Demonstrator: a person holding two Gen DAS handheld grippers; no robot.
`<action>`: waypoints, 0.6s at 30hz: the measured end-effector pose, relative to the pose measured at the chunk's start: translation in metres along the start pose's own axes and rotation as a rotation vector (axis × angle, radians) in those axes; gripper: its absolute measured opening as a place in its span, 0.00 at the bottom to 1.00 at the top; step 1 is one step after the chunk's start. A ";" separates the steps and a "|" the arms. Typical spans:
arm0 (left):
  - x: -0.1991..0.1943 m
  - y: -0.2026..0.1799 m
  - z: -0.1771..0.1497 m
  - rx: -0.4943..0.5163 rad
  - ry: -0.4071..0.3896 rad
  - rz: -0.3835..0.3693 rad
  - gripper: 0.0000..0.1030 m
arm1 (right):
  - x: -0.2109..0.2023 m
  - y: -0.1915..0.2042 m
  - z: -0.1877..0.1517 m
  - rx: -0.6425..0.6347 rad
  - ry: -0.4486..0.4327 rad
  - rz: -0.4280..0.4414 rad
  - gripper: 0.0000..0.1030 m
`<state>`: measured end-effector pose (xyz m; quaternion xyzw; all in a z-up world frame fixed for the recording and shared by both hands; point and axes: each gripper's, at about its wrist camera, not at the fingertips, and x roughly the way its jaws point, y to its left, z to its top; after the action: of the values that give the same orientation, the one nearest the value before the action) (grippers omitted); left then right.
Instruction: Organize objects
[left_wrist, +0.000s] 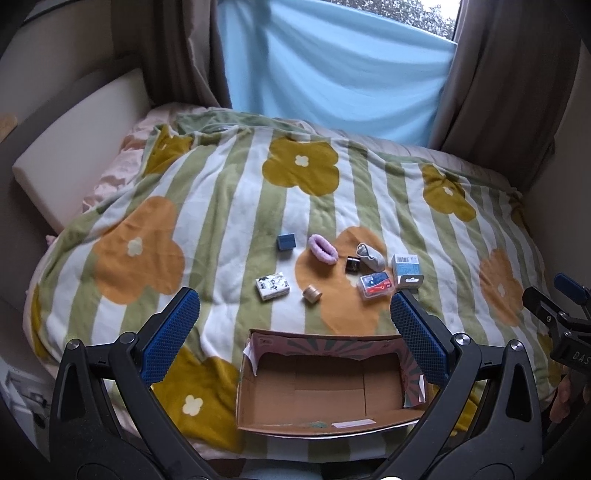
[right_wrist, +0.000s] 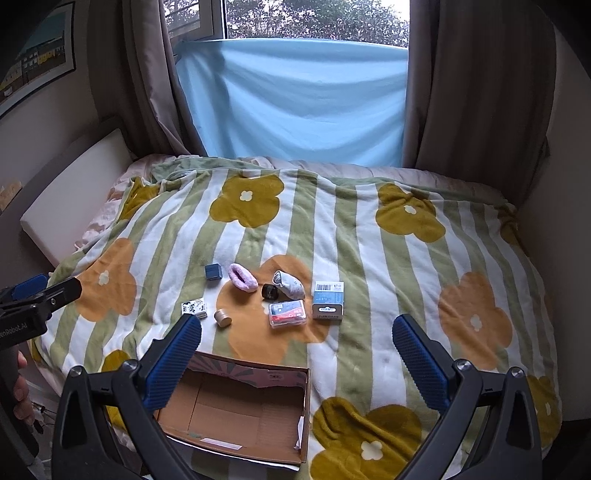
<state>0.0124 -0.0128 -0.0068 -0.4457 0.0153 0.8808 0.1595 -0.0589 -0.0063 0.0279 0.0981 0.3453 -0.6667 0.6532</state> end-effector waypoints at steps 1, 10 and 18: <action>0.005 0.002 0.000 0.001 0.012 0.000 1.00 | 0.004 -0.002 0.000 0.000 0.009 -0.001 1.00; 0.069 0.019 0.007 0.043 0.106 -0.015 1.00 | 0.057 0.001 0.003 0.018 0.103 -0.015 1.00; 0.144 0.038 0.026 0.169 0.167 -0.048 1.00 | 0.118 0.006 0.012 -0.001 0.201 -0.039 1.00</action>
<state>-0.0988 -0.0063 -0.1091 -0.5028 0.0922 0.8320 0.2156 -0.0645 -0.1071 -0.0338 0.1574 0.4115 -0.6659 0.6020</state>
